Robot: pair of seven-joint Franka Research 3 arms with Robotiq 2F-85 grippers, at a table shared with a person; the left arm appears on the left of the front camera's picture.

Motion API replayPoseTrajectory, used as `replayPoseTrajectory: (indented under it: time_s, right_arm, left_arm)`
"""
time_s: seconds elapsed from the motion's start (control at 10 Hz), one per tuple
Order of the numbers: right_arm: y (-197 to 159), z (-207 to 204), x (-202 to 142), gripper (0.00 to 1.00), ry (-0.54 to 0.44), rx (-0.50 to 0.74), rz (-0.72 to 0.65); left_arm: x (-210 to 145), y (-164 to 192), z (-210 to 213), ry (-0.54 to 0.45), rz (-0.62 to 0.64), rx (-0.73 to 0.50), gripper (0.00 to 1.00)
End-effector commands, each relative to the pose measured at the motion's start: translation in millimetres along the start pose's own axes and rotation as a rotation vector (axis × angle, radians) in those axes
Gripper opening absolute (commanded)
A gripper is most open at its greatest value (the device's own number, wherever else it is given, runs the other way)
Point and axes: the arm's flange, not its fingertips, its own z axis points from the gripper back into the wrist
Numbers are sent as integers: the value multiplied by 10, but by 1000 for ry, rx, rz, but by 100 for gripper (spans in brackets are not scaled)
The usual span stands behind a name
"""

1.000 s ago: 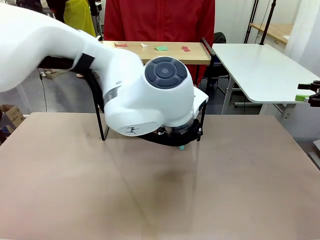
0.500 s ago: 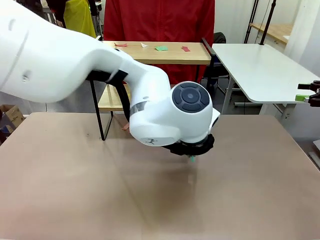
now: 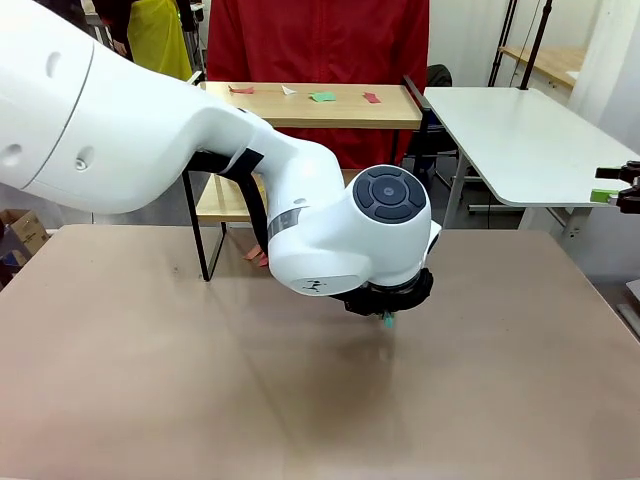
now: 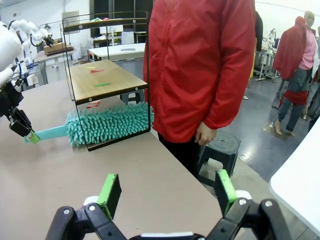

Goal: Clean the shelf.
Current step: Clean the specific section of the Shelf indicated by the human with the Duster.

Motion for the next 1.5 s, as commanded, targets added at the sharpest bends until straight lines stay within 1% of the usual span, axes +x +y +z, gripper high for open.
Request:
replayPoseTrajectory:
  time_s: [0.0,0.3,0.5,0.8,1.4]
  right_arm:
    - [4,-12,91,100,10,-14,-6]
    - [4,-12,91,100,10,-14,-6]
    - [4,-12,91,100,10,-14,-6]
    - [4,-12,91,100,10,-14,-6]
    - [4,-12,91,100,10,-14,-6]
  left_arm:
    - [46,146,21,35,33,11,14]
    - [49,390,49,48,81,37,14]
    - [44,616,96,77,108,46,14]
    - [25,1077,203,103,150,134,14]
    - [5,1943,423,153,156,352,14]
